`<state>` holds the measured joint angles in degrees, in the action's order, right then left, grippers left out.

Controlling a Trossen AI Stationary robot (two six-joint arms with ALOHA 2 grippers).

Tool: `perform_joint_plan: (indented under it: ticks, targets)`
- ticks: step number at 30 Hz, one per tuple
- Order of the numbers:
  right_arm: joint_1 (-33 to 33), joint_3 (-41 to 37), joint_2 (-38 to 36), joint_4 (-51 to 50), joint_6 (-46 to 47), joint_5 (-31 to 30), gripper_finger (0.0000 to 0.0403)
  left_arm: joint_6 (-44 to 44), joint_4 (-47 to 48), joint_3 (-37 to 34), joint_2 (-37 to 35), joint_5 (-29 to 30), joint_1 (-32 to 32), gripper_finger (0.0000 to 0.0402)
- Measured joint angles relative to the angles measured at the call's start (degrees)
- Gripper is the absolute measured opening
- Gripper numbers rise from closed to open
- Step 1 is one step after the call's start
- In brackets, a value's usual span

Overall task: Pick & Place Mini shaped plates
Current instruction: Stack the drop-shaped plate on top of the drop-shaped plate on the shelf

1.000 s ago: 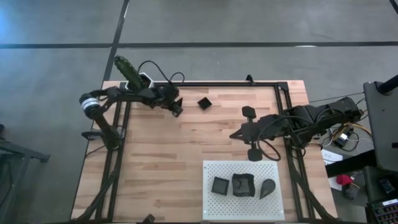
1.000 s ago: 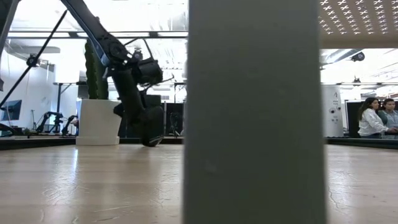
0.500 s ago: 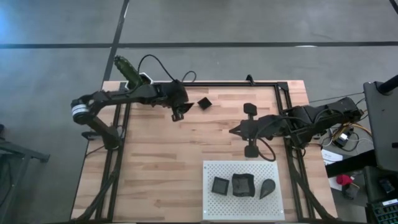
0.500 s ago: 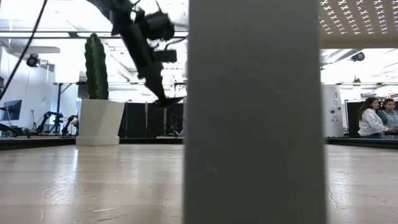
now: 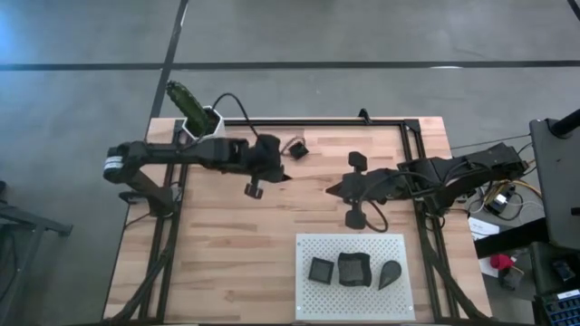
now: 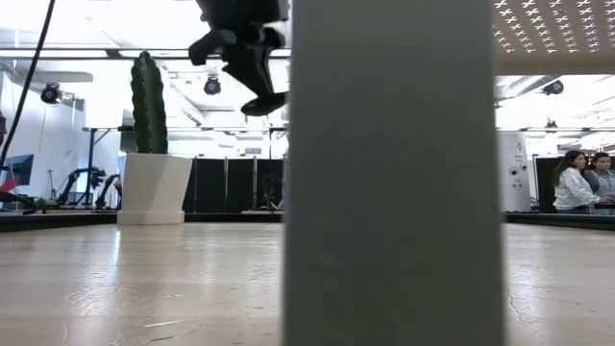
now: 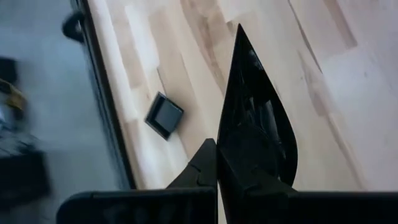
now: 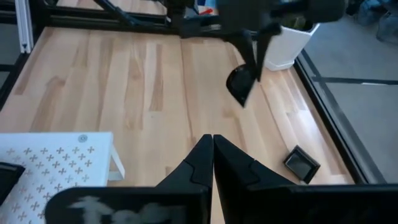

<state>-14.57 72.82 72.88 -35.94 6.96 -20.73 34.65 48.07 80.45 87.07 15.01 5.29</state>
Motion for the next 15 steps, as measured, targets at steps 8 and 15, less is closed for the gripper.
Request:
perform_joint_plan:
  ticks: [8, 15]
  targets:
    - [0.2, -0.4, 0.4, 2.1, -1.2, 0.2, 0.0056, 2.4, -1.2, 0.0, 0.0, 4.8, -5.9, 0.0000]
    - [0.9, -2.9, 2.5, 9.6, -2.9, -0.2, 0.0107, 3.9, -4.4, -0.1, 0.0, 9.0, -8.3, 0.0000]
